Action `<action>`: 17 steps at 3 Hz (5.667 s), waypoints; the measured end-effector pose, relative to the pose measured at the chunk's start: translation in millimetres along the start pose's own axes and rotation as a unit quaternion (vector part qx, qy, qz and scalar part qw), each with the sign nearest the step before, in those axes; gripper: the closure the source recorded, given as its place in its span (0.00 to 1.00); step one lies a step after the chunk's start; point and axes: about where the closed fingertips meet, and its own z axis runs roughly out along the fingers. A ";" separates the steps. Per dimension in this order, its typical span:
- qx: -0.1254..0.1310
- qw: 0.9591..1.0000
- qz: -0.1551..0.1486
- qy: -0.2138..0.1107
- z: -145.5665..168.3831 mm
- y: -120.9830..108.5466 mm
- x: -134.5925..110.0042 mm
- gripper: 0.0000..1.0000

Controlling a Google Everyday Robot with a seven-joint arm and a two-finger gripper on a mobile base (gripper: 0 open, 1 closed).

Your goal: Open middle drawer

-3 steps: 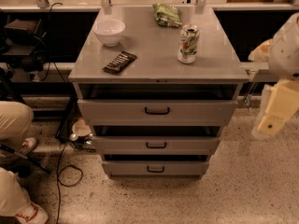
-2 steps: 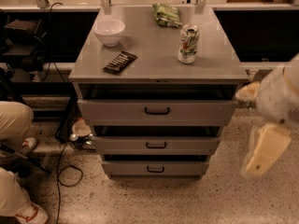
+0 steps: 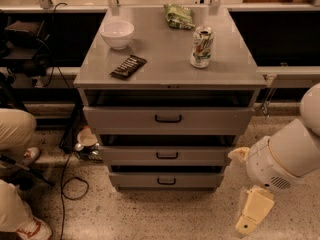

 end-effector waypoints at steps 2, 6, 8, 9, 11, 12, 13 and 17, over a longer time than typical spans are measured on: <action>0.011 1.000 0.005 0.004 14.4 -6.3 14.4 0.00; 0.045 0.997 0.002 -0.063 127.5 -89.9 101.1 0.00; 0.075 0.989 -0.106 -0.066 186.5 -143.3 108.0 0.00; 0.085 0.984 -0.144 -0.068 218.3 -173.1 108.1 0.00; 0.105 0.975 -0.187 -0.057 263.2 -208.3 101.2 0.00; 0.109 0.973 -0.193 -0.056 265.1 -208.7 102.0 0.00; 0.112 0.973 -0.195 -0.056 265.2 -210.1 101.9 0.00; 0.222 0.927 -0.292 -0.072 301.3 -285.7 64.6 0.00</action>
Offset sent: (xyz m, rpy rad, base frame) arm 0.0075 -0.0221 -0.0555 -0.0280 -0.0288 -0.0480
